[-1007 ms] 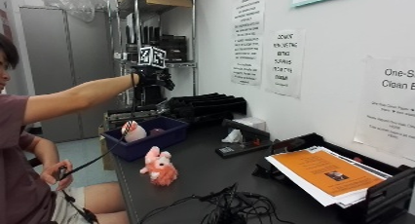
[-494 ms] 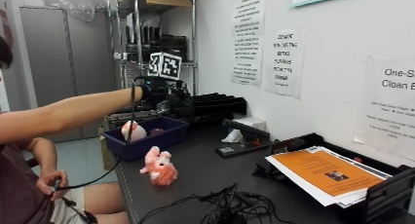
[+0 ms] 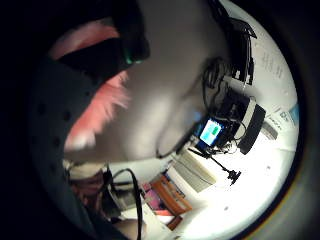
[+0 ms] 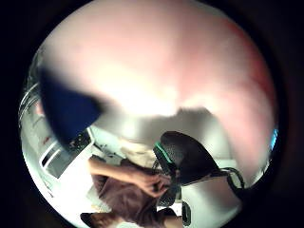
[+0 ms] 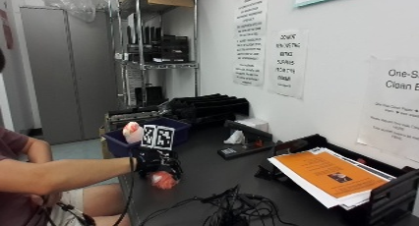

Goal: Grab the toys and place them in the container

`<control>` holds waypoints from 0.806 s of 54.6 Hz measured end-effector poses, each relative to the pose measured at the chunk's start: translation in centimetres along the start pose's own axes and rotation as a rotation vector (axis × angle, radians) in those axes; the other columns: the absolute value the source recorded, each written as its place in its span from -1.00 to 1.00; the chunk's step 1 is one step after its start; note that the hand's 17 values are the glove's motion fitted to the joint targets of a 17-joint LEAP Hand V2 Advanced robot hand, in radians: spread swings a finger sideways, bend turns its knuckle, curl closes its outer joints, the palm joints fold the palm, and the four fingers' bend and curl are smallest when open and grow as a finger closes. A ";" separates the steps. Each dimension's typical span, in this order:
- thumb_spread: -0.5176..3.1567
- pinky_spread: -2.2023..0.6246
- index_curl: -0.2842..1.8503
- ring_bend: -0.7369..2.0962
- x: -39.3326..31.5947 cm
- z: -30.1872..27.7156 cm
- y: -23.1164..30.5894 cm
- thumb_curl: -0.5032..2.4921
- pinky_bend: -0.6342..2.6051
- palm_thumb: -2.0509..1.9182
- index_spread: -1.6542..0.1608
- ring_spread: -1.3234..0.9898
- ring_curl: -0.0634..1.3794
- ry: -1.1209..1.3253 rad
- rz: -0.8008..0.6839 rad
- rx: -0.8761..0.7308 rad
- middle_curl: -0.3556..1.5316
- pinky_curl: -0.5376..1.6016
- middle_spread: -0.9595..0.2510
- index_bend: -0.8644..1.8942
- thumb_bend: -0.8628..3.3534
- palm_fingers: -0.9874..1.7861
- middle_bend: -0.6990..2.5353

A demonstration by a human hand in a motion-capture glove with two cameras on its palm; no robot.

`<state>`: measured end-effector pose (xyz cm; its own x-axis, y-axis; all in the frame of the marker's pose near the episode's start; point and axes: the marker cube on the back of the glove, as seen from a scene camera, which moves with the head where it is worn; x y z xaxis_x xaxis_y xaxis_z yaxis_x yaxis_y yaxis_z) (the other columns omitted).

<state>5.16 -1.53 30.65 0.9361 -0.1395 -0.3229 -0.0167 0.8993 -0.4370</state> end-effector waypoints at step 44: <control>-0.19 0.36 -0.27 0.33 0.6 -7.0 -2.9 -0.24 0.02 0.34 0.53 -0.16 -0.15 -0.239 0.078 0.387 0.05 -0.14 -0.04 -0.02 -0.53 0.46 -0.07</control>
<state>3.35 -7.09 25.82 0.9927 -0.0069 -0.1202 -0.0001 0.9983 -0.0584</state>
